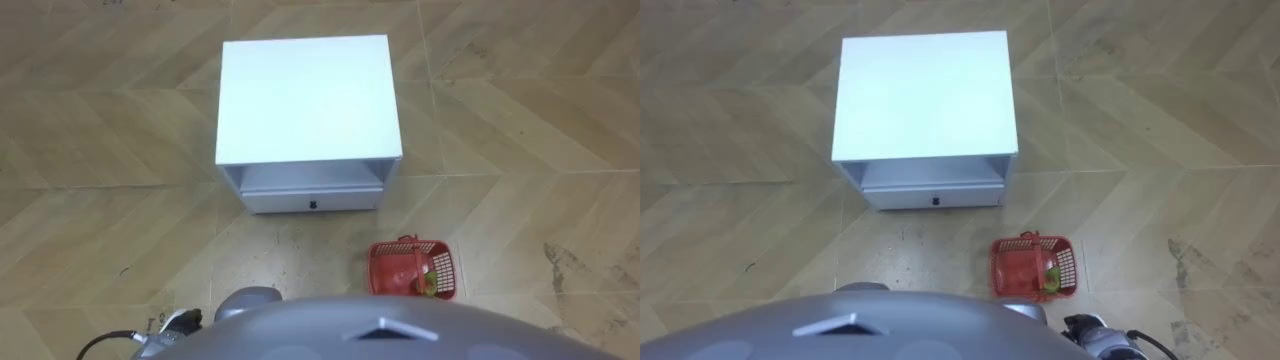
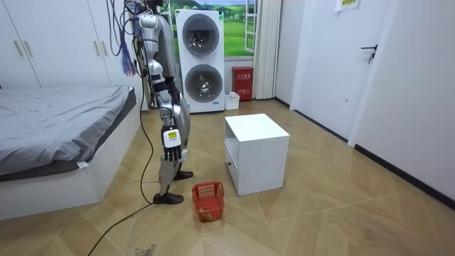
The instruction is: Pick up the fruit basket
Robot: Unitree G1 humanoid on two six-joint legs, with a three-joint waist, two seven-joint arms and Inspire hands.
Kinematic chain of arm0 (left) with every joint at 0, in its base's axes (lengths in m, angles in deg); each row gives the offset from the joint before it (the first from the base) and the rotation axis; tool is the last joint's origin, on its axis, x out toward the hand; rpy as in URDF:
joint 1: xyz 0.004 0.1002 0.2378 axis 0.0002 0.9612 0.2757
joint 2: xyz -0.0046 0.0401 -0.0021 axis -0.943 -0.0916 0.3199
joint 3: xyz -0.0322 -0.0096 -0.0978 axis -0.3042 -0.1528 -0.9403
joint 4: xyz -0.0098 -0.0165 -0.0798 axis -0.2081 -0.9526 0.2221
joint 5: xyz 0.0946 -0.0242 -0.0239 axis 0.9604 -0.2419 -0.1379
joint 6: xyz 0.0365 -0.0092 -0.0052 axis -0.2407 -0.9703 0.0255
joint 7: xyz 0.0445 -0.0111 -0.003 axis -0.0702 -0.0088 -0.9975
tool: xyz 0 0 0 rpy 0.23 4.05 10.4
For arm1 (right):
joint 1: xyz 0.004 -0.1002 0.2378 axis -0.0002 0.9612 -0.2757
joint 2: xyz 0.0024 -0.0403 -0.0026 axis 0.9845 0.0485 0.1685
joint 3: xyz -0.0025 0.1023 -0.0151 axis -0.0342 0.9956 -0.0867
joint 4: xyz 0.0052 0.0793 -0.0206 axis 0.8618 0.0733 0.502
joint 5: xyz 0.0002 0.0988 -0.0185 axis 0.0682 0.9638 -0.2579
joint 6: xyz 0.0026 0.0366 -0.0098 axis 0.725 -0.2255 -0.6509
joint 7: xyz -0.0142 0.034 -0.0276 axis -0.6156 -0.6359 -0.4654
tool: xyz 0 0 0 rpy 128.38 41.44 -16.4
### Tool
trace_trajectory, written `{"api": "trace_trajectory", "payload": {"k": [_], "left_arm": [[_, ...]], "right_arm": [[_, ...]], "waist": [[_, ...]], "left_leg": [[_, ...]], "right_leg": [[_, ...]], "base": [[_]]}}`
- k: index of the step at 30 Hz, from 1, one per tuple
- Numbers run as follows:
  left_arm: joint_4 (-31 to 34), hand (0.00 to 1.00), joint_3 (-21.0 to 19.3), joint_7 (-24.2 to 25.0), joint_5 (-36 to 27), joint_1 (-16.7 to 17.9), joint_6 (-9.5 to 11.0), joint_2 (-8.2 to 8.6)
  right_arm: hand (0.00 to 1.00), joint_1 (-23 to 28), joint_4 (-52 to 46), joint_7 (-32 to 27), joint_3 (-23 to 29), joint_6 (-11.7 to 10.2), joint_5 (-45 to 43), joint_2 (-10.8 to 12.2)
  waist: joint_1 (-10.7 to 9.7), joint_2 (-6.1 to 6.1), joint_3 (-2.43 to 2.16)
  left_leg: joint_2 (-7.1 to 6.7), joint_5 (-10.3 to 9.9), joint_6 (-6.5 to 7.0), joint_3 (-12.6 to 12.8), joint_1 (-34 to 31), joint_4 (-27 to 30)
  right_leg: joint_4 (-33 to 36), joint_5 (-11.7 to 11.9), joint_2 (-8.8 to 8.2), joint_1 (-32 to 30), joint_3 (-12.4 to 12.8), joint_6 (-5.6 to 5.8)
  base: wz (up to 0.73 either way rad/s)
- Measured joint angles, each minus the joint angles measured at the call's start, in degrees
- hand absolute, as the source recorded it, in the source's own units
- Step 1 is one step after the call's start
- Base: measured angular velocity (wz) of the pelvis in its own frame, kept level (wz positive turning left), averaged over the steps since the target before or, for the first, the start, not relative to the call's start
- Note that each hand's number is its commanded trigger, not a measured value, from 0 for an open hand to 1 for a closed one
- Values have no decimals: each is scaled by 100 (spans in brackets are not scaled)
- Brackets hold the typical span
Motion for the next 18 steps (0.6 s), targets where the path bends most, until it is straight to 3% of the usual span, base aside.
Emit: {"api": "trace_trajectory", "payload": {"k": [18], "left_arm": [[11, 0, -10, -11, 7, -5, 6, -7]], "right_arm": [[0, 2, 2, 0, 1, 2, -19, 6]], "waist": [[3, 1, -12]], "left_leg": [[0, -1, -1, 6, -15, 0]], "right_leg": [[-11, 0, -1, -13, -6, 0]], "base": [[0]]}}
